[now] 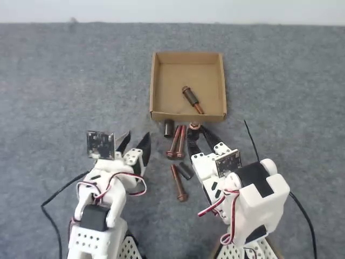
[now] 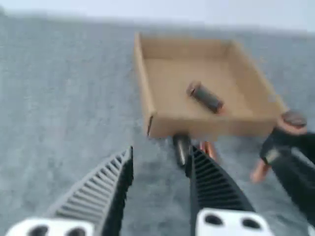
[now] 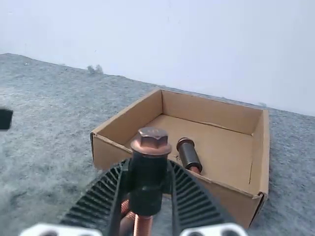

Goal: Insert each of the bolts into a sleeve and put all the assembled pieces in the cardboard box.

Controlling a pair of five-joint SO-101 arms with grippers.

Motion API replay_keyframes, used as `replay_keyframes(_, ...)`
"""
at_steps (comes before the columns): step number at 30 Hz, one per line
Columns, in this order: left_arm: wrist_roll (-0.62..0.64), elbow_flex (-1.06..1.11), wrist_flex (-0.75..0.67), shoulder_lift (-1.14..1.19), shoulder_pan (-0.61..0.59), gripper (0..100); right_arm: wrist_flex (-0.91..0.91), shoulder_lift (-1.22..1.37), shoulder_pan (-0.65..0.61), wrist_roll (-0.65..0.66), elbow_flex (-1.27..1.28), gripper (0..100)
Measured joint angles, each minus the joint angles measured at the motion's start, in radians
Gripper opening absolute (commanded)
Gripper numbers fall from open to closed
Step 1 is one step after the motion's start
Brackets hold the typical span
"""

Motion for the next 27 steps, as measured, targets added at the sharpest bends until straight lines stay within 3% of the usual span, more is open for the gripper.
replay_keyframes(7, 0.0, 0.0, 0.146, 0.002, -0.132, 17, -0.002, -0.002, 0.048, 0.098, 0.0, 0.6)
replay_keyframes(14, 0.0, 0.0, 0.18, 0.002, -0.284, 15, -0.058, -0.023, 0.157, 0.181, 0.005, 0.6)
replay_keyframes(18, -0.003, 0.0, 0.189, 0.002, -0.298, 1, -0.057, -0.117, 0.169, 0.184, 0.031, 0.6)
replay_keyframes(27, -0.089, 0.0, 0.192, 0.002, -0.299, 1, 0.193, -0.411, 0.19, 0.187, 0.052, 0.6)
